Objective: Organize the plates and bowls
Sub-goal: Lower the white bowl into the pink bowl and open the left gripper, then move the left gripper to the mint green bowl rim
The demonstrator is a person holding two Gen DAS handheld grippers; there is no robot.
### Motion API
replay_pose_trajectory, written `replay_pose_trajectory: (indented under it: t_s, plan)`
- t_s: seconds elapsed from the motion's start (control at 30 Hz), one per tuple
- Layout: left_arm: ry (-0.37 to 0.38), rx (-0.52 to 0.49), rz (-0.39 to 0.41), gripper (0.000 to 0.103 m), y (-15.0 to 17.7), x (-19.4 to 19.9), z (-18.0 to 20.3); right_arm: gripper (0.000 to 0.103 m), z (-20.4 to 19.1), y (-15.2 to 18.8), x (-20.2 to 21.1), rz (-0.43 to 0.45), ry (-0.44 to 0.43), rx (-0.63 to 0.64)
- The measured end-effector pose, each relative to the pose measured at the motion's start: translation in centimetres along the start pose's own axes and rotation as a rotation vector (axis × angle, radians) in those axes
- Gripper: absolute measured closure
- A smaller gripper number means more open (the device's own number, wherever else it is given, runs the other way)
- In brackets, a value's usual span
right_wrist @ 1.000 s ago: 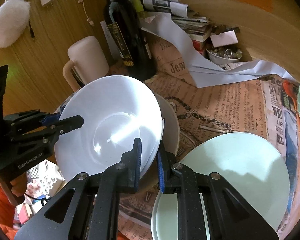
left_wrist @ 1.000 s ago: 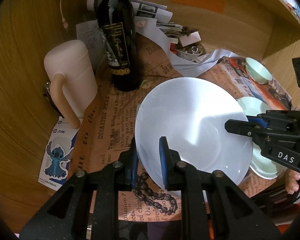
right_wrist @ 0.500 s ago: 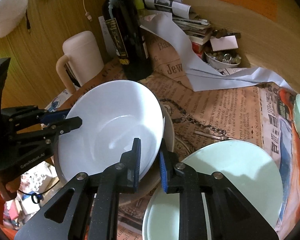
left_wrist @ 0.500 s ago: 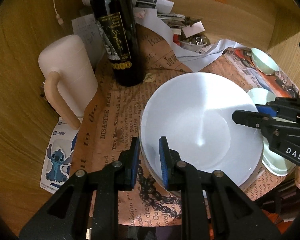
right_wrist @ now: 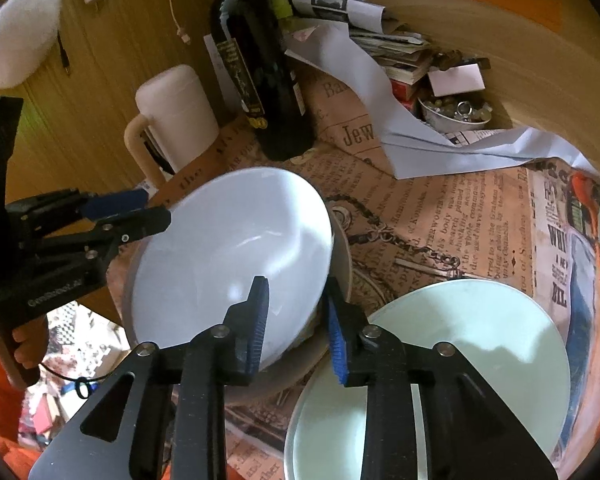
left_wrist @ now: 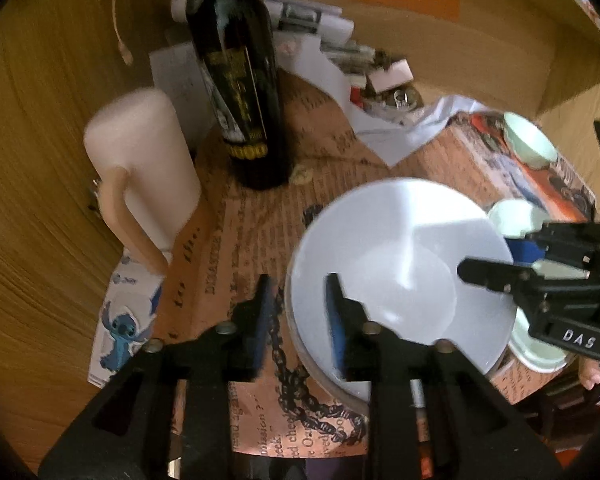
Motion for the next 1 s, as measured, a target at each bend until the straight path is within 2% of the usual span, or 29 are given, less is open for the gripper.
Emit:
replay_pose_trajectory:
  t_s: [0.03, 0.07, 0.1, 0.17, 0.23, 0.4, 0.53, 0.73, 1.0]
  plan:
    - [-0.009, 0.005, 0.026, 0.052, -0.5, 0.6, 0.0, 0.073, 0.1, -0.1, 0.3, 0.012, -0.007, -0.006]
    - [-0.014, 0.007, 0.048, 0.048, -0.9, 1.0, 0.0, 0.066, 0.3, -0.3, 0.7, 0.025, -0.006, -0.014]
    - [-0.019, 0.005, 0.067, 0.046, -1.2, 1.5, 0.1, 0.049, 0.7, -0.5, 1.3, 0.058, 0.012, -0.019]
    - [-0.027, -0.008, 0.100, 0.043, -2.1, 2.4, 0.4, 0.038, 1.1, -1.0, 2.5, 0.121, 0.027, -0.021]
    - [-0.017, -0.010, 0.122, 0.035, -3.1, 3.1, 1.0, 0.038, 1.8, -1.5, 3.7, 0.155, 0.042, -0.022]
    - [0.032, -0.023, 0.144, 0.025, -5.1, 3.7, 2.9, 0.038, 4.5, -2.2, 6.0, 0.214, 0.064, -0.068]
    - [0.056, -0.055, 0.179, 0.018, -7.2, 3.8, 5.5, 0.035, 8.1, -2.7, 8.2, 0.267, 0.117, -0.123]
    - [0.107, -0.092, 0.196, 0.014, -10.2, 2.8, 9.5, 0.035, 14.2, -2.7, 11.1, 0.312, 0.216, -0.201]
    - [0.167, -0.146, 0.150, 0.014, -14.4, -0.6, 15.0, 0.035, 22.3, -2.2, 13.6, 0.327, 0.343, -0.311]
Point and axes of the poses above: each gripper's, at about its wrist camera, not at the fingertips, and x roughly against the way its jaws point, z to its right, y to its underside, the point moved 7 cm from there along -x, roughly the way its jaws point, and after that the axes turned 6 degrees about -x, right-handed, at the moved point
